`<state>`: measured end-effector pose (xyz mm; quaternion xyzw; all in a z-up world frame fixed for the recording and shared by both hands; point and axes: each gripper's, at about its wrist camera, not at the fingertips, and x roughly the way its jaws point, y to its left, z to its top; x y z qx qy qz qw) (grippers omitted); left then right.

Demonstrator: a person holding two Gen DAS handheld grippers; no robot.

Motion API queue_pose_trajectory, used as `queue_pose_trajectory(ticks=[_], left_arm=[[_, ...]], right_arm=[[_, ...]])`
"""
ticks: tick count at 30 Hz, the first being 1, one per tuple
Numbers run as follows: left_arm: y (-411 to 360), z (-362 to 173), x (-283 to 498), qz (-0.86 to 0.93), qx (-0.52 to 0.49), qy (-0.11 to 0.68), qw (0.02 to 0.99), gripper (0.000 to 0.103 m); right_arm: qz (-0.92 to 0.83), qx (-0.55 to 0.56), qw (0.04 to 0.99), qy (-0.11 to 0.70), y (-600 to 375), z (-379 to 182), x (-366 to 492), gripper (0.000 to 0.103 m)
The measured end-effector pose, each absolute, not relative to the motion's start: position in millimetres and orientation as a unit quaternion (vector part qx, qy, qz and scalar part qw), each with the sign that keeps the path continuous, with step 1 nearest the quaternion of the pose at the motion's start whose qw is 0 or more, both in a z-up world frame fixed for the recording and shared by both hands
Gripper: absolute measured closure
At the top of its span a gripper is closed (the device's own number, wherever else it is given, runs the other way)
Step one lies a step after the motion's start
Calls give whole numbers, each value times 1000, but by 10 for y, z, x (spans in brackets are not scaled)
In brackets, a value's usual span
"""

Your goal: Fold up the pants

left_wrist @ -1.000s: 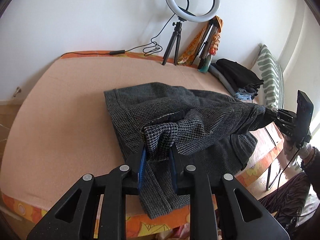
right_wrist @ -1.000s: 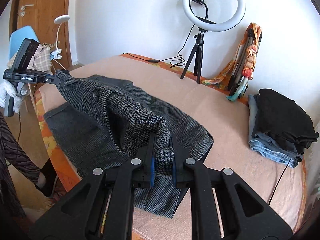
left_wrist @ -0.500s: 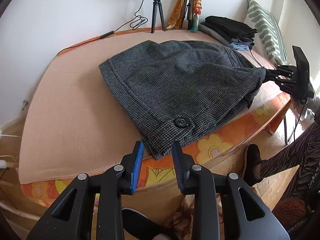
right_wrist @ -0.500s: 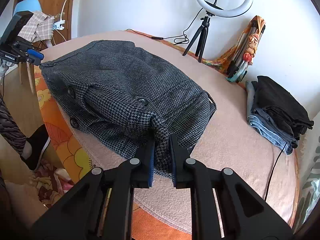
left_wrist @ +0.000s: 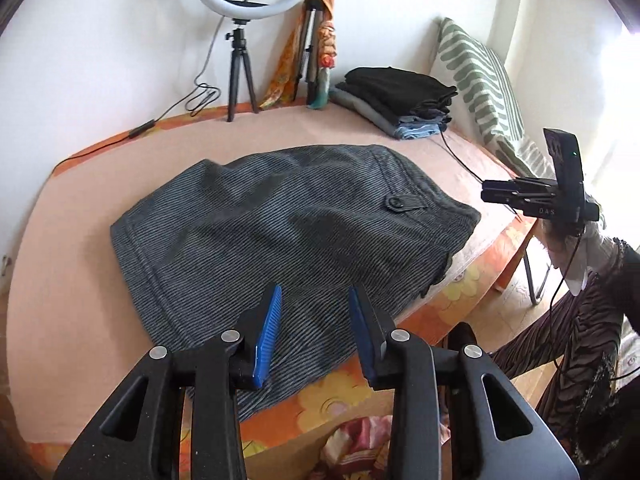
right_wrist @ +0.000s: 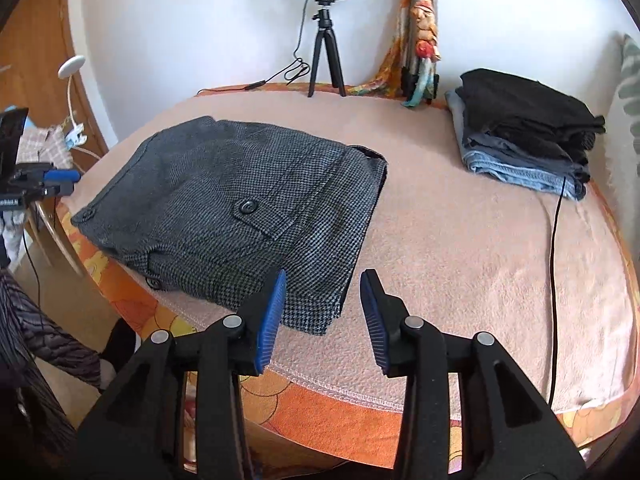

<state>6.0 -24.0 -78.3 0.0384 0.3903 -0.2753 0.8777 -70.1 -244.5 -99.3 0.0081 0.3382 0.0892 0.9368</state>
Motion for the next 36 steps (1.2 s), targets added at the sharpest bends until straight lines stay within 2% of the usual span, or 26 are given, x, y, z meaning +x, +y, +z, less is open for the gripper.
queue_pose_trajectory(ticks=[5,10,12,16,21,28,29,30,31,34,36], left_arm=[[-806,-1011,220,-322,91,401,853,65],[-937,-1337,292,-343,96,448,820,65],[-921,-1438,285,-345,96,462,812,65],[-744,-1260,246,-345,68,444,824,65],[-138,-994,481,-269,-6,408,872,65],[416,-1323,839,-107,-1,434,894,65],[453,-1377,867,-103,-4,441,891,65],[474,-1420,870,-99,-5,445,890,65],[484,-1428,863,-95,-1,442,892,65],[464,-1425,869,-91,9,442,893,65],[469,-1425,867,-89,8,442,892,65]], right_arm=[[91,148,922,347,-2810,-965,-434,55],[80,166,911,369,-2859,-1069,66,39],[72,187,904,377,-2944,-1160,324,37],[60,234,891,383,-3158,-1367,794,31],[108,290,866,393,-3233,-1532,1170,20],[160,292,856,396,-3074,-1462,1412,19],[163,282,857,398,-3038,-1442,1420,21],[171,275,857,400,-3001,-1437,1418,28],[179,270,855,404,-2963,-1439,1412,42],[179,263,856,408,-2896,-1441,1350,72],[165,234,870,401,-2834,-1344,1280,85]])
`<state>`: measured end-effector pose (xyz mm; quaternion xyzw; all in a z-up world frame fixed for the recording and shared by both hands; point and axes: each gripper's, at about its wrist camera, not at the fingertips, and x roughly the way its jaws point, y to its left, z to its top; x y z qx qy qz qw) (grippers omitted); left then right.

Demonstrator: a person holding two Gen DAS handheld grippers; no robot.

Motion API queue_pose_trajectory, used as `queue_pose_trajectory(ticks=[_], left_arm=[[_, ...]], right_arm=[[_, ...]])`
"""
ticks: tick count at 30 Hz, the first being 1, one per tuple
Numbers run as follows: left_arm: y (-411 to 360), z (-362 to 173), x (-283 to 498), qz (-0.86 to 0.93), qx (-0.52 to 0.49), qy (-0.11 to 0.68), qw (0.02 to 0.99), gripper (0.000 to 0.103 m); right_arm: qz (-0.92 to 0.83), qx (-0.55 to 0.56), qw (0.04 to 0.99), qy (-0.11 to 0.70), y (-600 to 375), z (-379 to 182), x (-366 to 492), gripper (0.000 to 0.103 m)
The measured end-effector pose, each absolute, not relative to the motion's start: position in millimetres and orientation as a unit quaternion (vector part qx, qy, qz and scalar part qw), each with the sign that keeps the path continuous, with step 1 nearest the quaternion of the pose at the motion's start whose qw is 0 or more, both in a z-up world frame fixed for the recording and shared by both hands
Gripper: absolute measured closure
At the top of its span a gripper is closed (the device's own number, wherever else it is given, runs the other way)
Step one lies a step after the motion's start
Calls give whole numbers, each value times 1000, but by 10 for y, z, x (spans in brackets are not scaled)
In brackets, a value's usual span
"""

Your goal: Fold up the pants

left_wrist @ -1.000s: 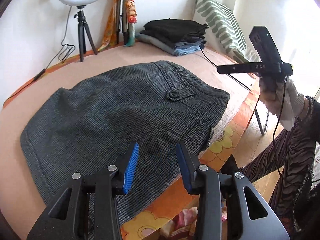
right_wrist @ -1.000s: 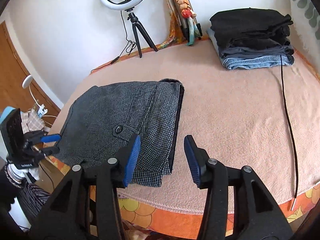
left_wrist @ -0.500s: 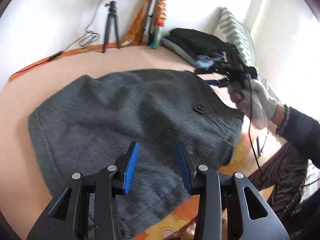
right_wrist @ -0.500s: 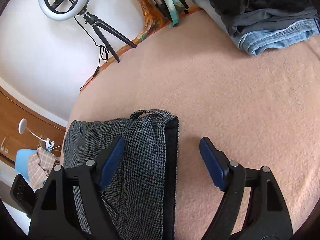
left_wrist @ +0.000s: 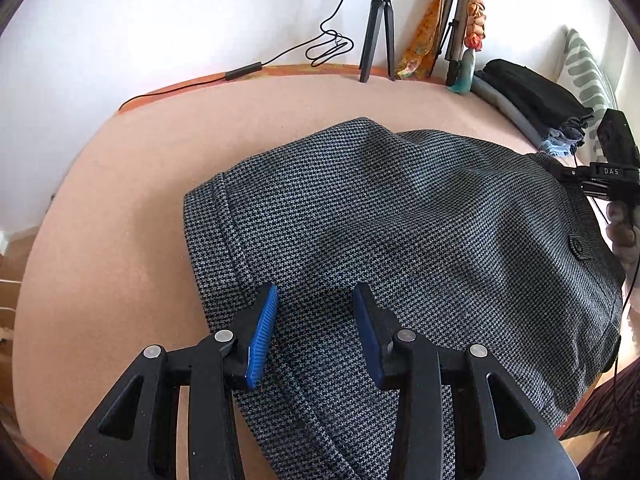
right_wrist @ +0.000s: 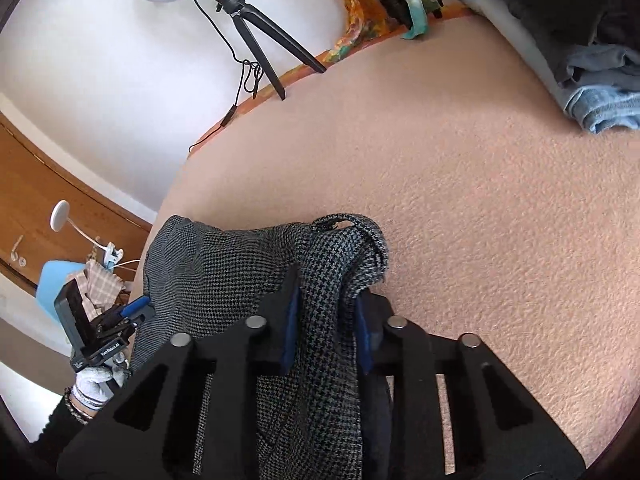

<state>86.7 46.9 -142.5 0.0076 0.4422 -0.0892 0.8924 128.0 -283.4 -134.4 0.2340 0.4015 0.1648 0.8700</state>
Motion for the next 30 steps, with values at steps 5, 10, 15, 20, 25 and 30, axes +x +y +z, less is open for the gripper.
queue_pose_trajectory(ticks=[5,10,15,20,25,30], left_arm=[[431,-1445,913,-90,16,441,893,65],[439,-1411,910,-88,12,443,892,65],[502,-1291,887,-87,-10,434,896,65],[553,-1253,862,-83,-8,431,898,65],[621,-1346,860,-79,-15,446,891,65],[668,-1383,874,-76,-26,453,888,65]], right_arm=[[124,146,909,371,-2701,-978,1093,93],[63,114,899,418,-2630,-1144,1274,73],[47,73,920,381,-2574,-760,1108,62],[23,25,930,367,-2353,-459,1000,56],[0,31,937,349,-2373,-285,957,53],[120,47,933,337,-1933,-132,1060,64]])
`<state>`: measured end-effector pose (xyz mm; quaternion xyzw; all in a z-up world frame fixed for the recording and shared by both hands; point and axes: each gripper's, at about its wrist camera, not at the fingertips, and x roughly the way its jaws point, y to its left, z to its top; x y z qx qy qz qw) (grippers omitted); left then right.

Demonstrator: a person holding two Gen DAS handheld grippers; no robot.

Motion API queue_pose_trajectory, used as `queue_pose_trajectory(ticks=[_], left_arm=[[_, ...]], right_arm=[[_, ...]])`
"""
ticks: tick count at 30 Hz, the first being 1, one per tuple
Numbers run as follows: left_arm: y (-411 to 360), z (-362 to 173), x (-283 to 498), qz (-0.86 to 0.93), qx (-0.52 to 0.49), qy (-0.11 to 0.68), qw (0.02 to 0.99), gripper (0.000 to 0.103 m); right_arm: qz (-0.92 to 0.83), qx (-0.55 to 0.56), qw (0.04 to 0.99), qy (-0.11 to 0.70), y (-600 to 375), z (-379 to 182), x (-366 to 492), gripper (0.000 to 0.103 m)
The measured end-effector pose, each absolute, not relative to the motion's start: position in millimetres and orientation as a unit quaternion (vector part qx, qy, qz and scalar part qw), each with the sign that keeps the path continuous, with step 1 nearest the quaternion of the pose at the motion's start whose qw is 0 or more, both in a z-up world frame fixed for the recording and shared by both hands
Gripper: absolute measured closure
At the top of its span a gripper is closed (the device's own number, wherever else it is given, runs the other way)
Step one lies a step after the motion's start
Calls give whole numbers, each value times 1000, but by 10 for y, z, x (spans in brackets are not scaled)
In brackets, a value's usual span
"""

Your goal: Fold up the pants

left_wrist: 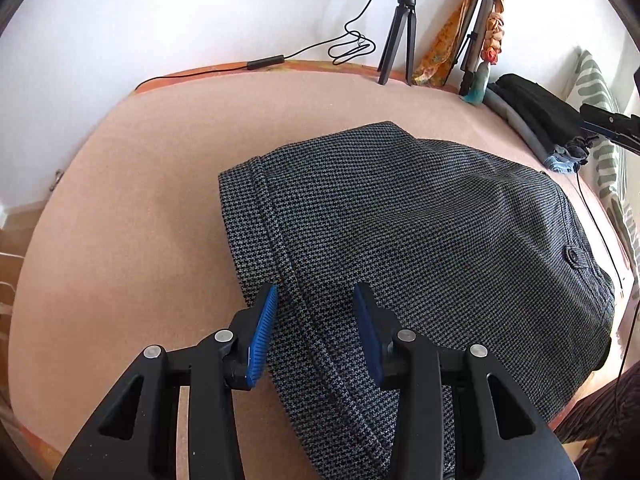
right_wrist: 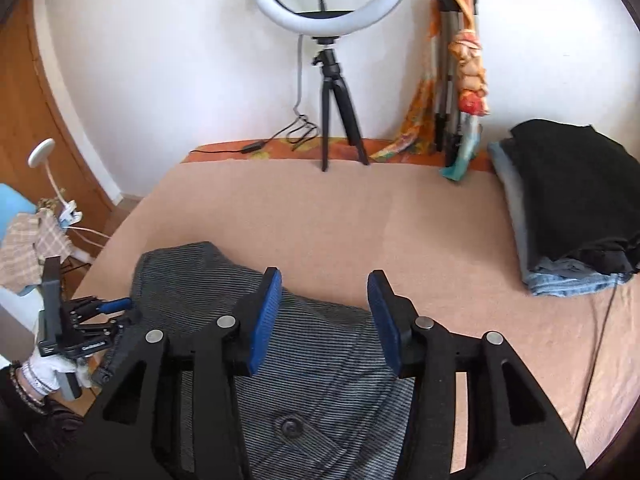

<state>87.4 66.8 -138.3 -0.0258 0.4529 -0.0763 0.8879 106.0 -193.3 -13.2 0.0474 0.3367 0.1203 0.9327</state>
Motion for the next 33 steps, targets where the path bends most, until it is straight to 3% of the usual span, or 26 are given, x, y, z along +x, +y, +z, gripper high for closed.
queue_pose_trajectory(ticks=[9,19,29,33], left_arm=[[749,-1380,857,-67,-37,449,890,65],[864,-1410,940,-46,-44,454,888,59],[728,-1061,903,-53,-47,414,908,60],[566,-952,874,-81,-47,400,912,60]], right_arm=[[246,34,886,392,-791,-556,1699,78],[210,5,854,475,-285,-1271,2271,81],[206,28,874,440,-577,-967,1872,79],[199,41,885,418,-858,-778,1418,70]])
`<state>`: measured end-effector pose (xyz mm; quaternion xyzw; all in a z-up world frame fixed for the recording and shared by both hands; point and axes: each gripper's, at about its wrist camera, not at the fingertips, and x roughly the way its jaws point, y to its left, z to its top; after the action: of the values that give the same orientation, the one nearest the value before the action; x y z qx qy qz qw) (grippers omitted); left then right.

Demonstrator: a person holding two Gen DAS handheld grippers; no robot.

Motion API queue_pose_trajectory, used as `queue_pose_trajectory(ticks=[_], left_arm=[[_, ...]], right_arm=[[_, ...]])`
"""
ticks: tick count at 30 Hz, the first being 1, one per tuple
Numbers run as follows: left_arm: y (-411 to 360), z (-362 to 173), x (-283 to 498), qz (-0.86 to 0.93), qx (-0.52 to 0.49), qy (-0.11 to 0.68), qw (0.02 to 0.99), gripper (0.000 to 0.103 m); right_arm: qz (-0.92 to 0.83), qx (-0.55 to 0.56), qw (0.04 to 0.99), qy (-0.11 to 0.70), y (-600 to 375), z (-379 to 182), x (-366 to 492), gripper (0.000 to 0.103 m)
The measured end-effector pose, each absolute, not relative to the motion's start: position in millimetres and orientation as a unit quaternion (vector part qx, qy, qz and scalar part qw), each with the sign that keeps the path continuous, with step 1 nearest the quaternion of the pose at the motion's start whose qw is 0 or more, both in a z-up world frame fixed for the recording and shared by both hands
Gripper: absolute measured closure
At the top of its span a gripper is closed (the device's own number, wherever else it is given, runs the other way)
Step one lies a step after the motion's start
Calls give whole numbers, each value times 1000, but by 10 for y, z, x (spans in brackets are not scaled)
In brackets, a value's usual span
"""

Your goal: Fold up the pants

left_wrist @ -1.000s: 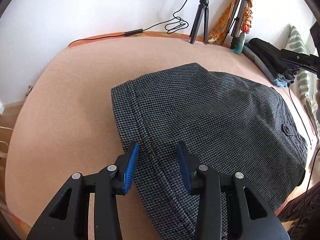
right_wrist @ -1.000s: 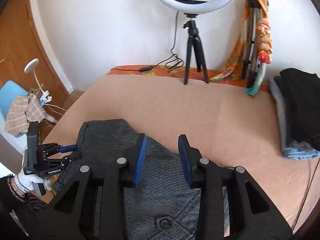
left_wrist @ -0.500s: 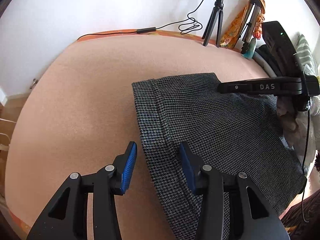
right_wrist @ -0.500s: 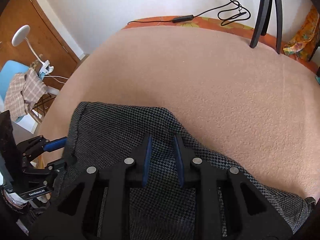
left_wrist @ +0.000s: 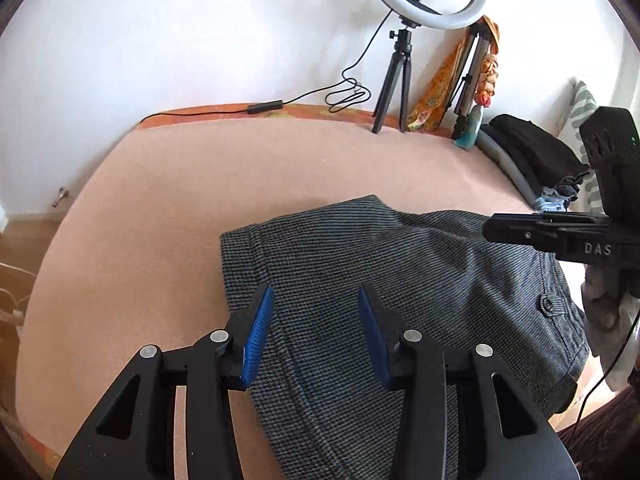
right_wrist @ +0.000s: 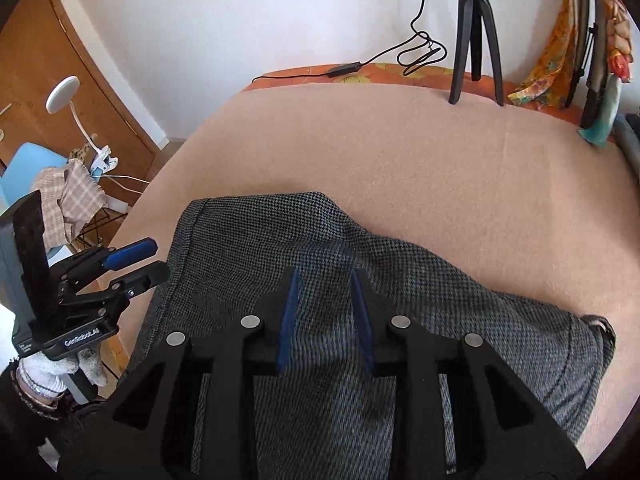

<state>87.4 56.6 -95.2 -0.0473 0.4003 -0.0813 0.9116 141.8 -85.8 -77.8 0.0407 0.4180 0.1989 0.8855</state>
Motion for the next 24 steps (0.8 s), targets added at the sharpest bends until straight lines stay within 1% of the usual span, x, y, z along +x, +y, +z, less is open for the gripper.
queue_pose_trajectory(ticks=[2,4,8,10,14,16,19,24], left_arm=[[461,-925,853,-94,-42,396,913,60],[355,-907,837,-107,-39,396,911,60],[138,-888,786,-134,-29,395,908,60],[26,-882,773,-148,-23,395,907,60],[-218,-899,762,-170,-7,397,902,60],[-332,-918,771,-181,-1,399,899,60],[-493,-940,768,-195,6,402,895,60],[-708,-990,812,-211,18,407,889,60]], right_arm=[[184,46,894,405,-1032,-673,1180,65],[169,63,904,388,-1245,-546,919,57],[120,100,919,362,-1650,-380,426,51],[91,125,922,356,-1874,-391,189,43],[44,177,917,356,-2304,-464,-197,40],[27,202,911,359,-2504,-527,-350,35],[10,240,899,367,-2709,-677,-527,34],[21,319,867,381,-2767,-1016,-641,33]])
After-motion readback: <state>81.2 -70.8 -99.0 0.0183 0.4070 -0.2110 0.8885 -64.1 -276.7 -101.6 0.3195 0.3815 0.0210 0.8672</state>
